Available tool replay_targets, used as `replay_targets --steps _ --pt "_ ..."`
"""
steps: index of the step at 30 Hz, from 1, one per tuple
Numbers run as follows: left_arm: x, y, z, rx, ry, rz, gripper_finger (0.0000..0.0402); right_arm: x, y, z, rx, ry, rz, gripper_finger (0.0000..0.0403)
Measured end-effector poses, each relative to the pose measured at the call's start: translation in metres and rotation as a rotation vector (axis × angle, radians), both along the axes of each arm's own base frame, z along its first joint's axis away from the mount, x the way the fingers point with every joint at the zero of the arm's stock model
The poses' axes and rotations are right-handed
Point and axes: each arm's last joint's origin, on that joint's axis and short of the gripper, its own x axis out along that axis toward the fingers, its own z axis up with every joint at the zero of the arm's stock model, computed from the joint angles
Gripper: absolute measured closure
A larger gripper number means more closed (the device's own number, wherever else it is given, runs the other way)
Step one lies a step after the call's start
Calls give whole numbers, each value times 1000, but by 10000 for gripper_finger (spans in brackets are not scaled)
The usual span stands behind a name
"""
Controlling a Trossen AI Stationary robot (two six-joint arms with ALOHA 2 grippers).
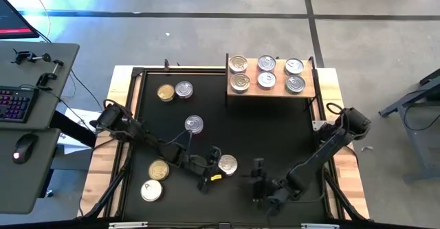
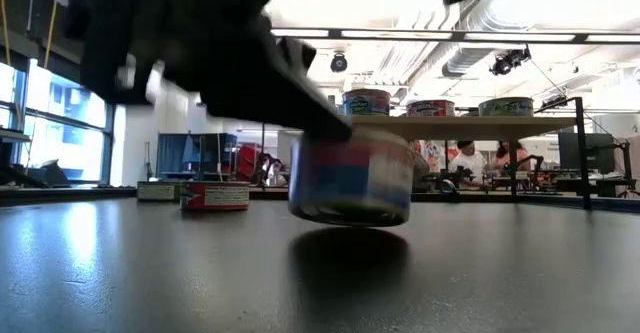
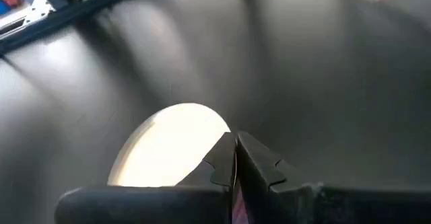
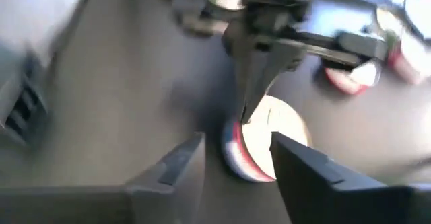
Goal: Stack canned seafood by type on shelf
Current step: Stack the blue tuna can on top of the other blue tuna can on the shelf
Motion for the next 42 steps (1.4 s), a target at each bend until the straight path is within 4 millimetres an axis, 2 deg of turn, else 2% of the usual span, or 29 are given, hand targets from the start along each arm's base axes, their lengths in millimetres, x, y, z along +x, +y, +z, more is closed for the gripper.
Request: replay_targets --steps 3,9,14,19,23,30,36,42 --pt "1 -2 11 -80 0 42 400 8 -1 -20 -201 68 83 210" --pt "-2 0 21 -188 11 101 401 22 -3 -53 -411 66 29 204" --pt "-3 0 21 -193 23 106 401 31 -9 -65 -305 39 -78 200" --pt "-3 1 20 -200 29 113 401 36 -14 -67 -213 81 -59 171" --pt "-3 1 20 -203 28 115 401 41 -18 -69 -216 108 -30 151" --pt "-2 1 21 -220 21 122 401 58 -22 -87 -305 82 16 148" --pt "-2 1 22 -225 22 130 401 64 -20 -95 -316 -6 -63 161" --pt "-7 3 32 -120 -4 163 393 65 -20 -94 -137 -68 -184 238"
